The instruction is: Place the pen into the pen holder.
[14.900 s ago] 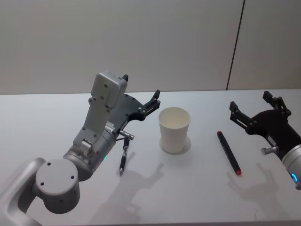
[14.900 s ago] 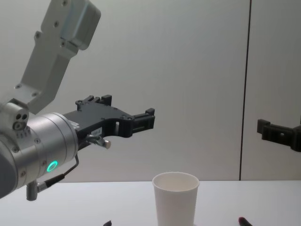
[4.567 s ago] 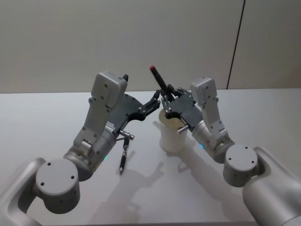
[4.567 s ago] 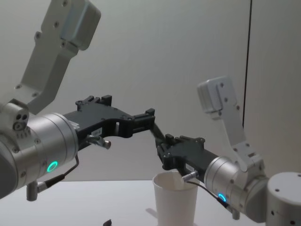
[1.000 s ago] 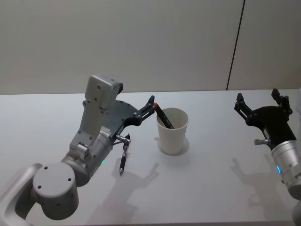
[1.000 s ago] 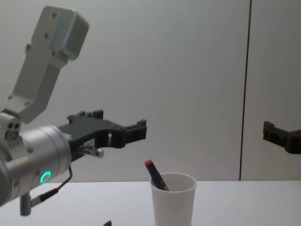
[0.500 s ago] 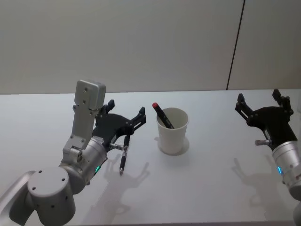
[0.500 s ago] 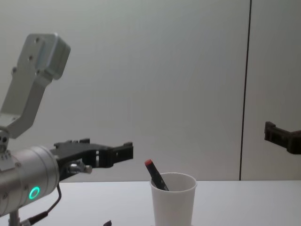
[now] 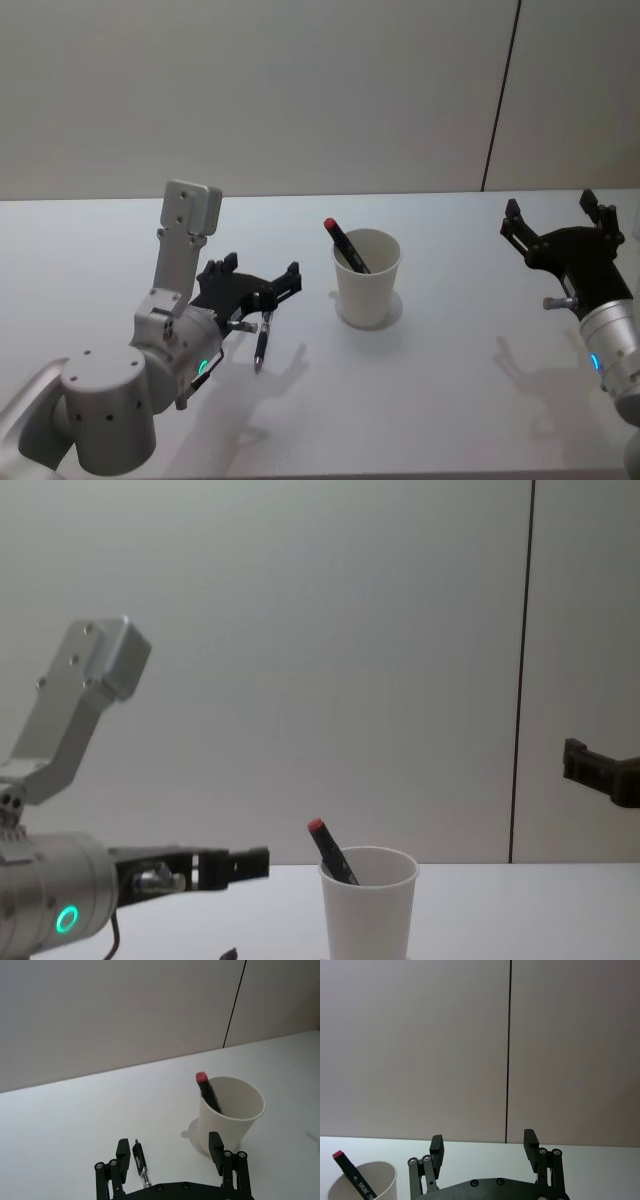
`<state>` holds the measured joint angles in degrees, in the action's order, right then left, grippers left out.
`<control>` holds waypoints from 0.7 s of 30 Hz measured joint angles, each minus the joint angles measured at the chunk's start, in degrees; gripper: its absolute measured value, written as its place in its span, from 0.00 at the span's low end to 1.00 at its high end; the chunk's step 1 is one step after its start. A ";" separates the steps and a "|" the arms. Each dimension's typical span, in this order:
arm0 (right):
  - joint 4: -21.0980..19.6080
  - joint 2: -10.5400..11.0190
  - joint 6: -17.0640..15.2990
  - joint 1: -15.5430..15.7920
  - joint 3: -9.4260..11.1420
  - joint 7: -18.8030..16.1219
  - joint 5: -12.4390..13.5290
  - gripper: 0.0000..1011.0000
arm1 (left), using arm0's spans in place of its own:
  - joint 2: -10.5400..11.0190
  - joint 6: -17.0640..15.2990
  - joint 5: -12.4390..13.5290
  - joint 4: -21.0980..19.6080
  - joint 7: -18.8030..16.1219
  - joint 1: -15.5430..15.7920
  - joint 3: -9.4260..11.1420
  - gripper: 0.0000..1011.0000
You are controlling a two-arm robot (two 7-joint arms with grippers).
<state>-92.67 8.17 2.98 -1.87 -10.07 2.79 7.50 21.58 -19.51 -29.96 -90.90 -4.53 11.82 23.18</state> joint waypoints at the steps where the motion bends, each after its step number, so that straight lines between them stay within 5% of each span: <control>1: -0.01 0.00 0.00 0.01 0.00 0.00 0.00 0.99 | -0.08 -0.57 -0.21 0.20 -0.07 0.12 -0.04 0.99; 11: -0.04 0.00 0.00 0.04 -0.01 -0.01 -0.01 0.99 | -1.65 -7.27 -1.81 3.97 -1.03 2.19 -0.39 0.99; 21: -0.04 0.00 0.01 0.04 -0.01 -0.01 -0.01 0.99 | -3.01 -10.00 -1.69 7.66 -1.35 3.87 -0.40 0.99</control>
<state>-92.71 8.17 2.99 -1.83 -10.08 2.79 7.49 18.57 -29.51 -31.65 -83.24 -5.88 15.70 22.78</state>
